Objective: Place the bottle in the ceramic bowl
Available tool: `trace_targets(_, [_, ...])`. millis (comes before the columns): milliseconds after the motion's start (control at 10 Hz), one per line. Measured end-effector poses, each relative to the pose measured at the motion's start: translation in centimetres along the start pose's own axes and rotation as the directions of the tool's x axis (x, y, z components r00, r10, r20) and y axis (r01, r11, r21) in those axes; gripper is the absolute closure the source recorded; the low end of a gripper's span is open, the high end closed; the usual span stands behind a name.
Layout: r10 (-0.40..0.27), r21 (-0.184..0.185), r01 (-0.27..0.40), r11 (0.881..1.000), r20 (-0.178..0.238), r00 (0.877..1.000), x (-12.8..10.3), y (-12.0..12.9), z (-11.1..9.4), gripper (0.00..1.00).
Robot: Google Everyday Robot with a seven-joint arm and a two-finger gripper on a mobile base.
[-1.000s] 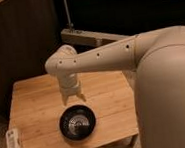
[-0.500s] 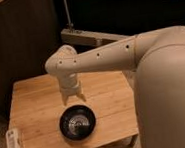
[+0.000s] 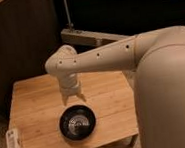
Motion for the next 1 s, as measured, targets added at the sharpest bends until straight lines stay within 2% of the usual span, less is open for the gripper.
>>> trace_targets(1000, [0.0, 0.0, 0.0, 1.0, 0.001, 1.0, -0.01, 0.0, -0.03, 0.35])
